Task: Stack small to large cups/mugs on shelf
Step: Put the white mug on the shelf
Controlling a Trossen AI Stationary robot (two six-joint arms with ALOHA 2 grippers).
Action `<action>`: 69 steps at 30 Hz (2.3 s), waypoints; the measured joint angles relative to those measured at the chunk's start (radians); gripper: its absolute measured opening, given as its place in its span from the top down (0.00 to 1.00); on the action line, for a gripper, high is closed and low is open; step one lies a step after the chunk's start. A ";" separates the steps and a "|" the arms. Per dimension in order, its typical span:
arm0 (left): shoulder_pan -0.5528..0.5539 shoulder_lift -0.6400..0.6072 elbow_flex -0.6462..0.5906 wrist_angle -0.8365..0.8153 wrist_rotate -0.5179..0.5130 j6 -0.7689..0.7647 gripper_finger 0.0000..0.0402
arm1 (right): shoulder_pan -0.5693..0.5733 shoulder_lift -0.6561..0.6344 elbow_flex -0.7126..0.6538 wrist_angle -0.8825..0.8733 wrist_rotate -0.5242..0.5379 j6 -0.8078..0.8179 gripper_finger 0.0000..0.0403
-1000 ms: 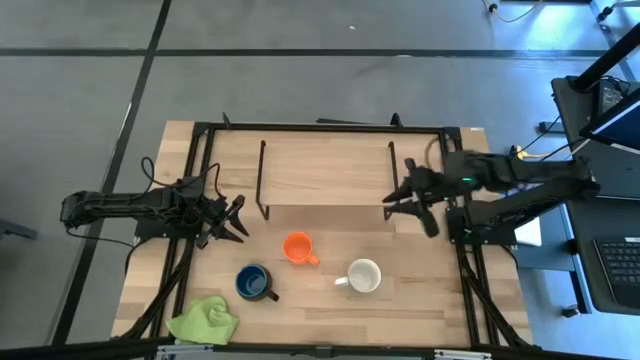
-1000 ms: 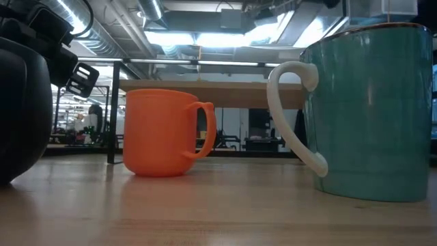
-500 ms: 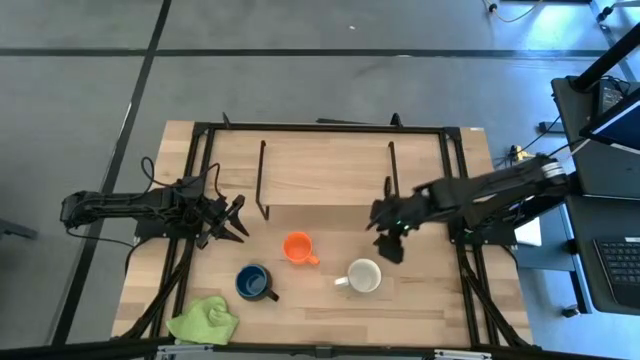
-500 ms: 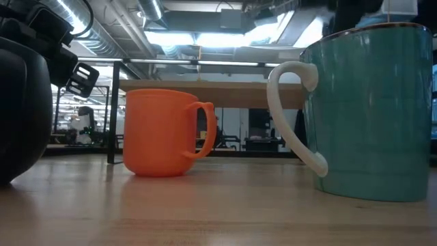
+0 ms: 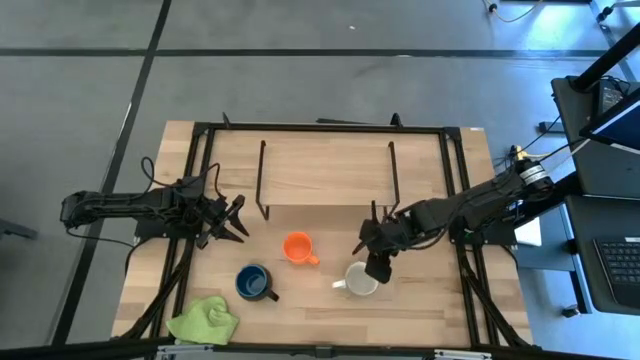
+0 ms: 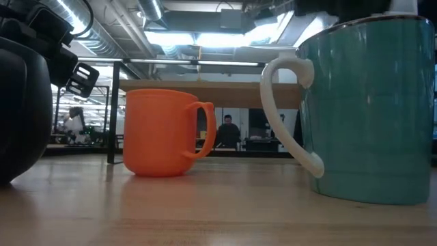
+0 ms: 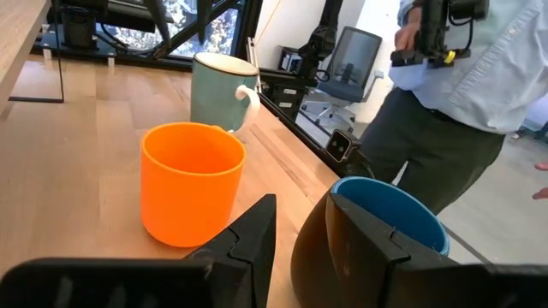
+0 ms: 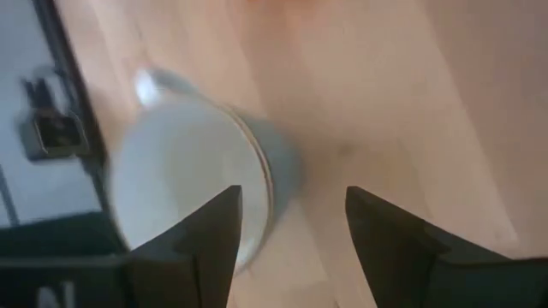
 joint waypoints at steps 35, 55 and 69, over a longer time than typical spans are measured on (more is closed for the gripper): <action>0.000 0.000 0.000 0.000 0.000 0.000 0.75 | 0.106 0.405 0.698 -0.523 0.138 0.277 0.56; 0.000 0.000 0.000 0.000 0.000 0.000 0.75 | 0.355 0.426 0.666 -0.466 0.224 1.368 0.56; 0.000 0.000 0.000 0.000 0.000 0.000 0.75 | 0.373 0.441 0.626 -0.521 0.230 1.453 0.56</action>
